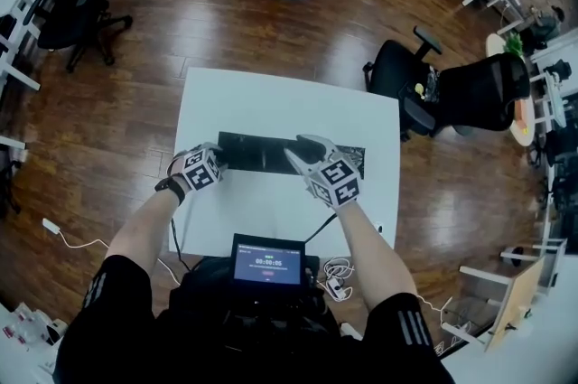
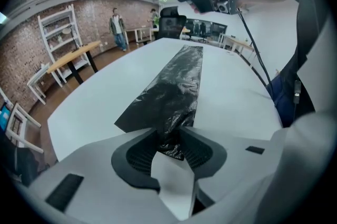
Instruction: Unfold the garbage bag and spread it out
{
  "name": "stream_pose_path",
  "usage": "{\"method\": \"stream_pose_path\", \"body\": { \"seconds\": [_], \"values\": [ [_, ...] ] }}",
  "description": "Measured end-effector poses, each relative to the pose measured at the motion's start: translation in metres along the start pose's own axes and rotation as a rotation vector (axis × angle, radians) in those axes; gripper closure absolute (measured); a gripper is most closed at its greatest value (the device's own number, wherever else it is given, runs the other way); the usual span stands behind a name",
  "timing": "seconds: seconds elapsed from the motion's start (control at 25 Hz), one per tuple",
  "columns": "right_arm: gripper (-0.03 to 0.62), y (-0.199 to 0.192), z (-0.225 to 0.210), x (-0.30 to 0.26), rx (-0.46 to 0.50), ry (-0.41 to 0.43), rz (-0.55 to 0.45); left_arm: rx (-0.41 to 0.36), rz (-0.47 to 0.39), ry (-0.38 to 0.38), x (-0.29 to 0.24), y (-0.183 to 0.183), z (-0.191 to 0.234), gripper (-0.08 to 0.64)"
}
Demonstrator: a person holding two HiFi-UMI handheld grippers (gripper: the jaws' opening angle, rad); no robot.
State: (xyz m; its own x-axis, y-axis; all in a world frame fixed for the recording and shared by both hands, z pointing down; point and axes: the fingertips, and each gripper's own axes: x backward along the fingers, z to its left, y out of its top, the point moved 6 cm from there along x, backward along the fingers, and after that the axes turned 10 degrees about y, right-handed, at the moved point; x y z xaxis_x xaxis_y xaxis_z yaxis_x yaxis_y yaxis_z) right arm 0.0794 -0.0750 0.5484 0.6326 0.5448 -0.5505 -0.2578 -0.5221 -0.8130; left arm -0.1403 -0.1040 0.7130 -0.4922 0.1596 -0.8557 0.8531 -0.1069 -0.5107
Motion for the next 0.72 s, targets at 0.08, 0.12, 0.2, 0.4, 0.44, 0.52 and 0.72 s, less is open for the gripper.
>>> {"method": "stream_pose_path", "body": {
  "seconds": [0.08,0.12,0.2,0.4,0.44,0.52,0.72],
  "values": [
    [0.410,0.001,-0.002,-0.009,0.010,0.020,0.016,0.002,-0.001,-0.011,0.000,0.001,-0.001,0.438],
    [0.410,0.002,-0.003,-0.012,0.013,0.027,0.020,0.004,-0.001,-0.016,0.000,0.001,-0.002,0.447],
    [0.410,0.002,-0.005,-0.019,0.016,0.041,0.031,0.014,0.002,-0.023,0.001,0.002,-0.003,0.463],
    [0.410,-0.001,-0.007,-0.034,0.055,0.079,0.077,0.060,0.002,-0.014,0.005,0.007,-0.001,0.523],
    [0.410,-0.001,-0.007,-0.036,0.065,0.088,0.083,0.075,-0.004,-0.012,0.008,0.009,0.001,0.525],
    [0.410,-0.002,-0.006,-0.041,0.085,0.107,0.095,0.105,-0.017,-0.006,0.013,0.012,0.004,0.526],
    [0.410,0.003,0.009,-0.061,0.155,0.169,0.151,0.164,-0.054,0.010,0.031,0.016,0.012,0.533]
  ]
}}
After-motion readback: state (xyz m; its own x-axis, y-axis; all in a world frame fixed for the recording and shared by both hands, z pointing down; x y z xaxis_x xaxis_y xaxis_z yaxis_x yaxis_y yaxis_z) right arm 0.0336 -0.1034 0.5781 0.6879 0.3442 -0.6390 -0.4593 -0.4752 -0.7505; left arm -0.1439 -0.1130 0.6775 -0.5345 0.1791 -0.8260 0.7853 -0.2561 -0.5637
